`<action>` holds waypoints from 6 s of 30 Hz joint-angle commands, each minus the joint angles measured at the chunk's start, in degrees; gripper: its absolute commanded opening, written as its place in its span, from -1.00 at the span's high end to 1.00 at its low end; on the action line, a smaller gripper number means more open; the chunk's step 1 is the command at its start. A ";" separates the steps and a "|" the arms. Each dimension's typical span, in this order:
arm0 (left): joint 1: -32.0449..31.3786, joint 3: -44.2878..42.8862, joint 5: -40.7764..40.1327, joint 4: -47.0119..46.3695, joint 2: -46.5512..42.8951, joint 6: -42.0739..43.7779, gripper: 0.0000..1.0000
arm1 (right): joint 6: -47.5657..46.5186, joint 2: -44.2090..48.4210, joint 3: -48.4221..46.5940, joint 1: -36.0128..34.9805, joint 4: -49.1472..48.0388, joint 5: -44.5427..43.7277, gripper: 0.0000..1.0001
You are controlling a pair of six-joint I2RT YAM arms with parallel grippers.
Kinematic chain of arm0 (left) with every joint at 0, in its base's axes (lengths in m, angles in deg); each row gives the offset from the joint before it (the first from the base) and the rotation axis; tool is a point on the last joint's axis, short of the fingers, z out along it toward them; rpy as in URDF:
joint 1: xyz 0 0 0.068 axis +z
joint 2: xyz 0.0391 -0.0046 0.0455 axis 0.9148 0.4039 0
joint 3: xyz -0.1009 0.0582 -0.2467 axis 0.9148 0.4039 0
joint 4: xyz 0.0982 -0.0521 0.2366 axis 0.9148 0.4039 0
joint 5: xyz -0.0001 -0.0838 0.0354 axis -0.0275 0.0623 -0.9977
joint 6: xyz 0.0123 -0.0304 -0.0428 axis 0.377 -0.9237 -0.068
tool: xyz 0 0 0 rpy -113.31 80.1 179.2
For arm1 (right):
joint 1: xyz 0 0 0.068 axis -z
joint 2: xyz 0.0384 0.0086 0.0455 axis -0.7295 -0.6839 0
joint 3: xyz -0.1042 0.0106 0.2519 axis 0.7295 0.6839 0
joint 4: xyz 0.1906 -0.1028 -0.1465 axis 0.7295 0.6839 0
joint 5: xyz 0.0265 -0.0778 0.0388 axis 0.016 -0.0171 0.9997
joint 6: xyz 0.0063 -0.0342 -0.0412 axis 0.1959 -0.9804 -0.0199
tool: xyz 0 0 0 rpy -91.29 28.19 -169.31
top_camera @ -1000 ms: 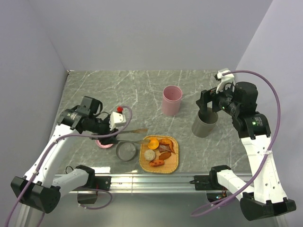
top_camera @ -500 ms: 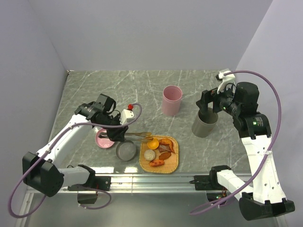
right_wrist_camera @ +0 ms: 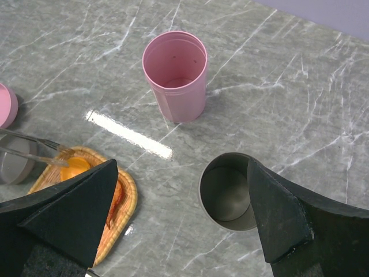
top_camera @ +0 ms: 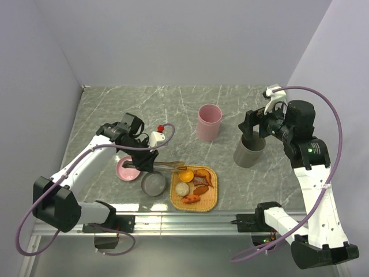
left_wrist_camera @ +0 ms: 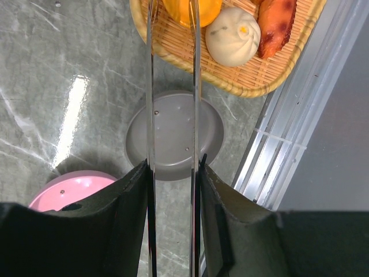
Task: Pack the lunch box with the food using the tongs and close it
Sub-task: Pick up the food using the clamp, then place the food into the lunch box, then pick up the food using the clamp
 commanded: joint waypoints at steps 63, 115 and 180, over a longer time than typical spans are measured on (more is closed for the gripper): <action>-0.71 -50.30 1.94 -14.07 29.05 -31.67 0.99 | 1.79 0.43 1.25 2.38 -2.95 -0.16 -0.99; 8.17 -9.98 8.72 7.35 -4.16 11.64 0.03 | 1.52 -0.10 0.54 2.64 -1.46 1.59 -0.99; -14.69 -10.21 -4.04 -2.11 -7.17 2.53 0.74 | 1.44 -0.98 0.72 2.73 -0.40 2.74 -0.99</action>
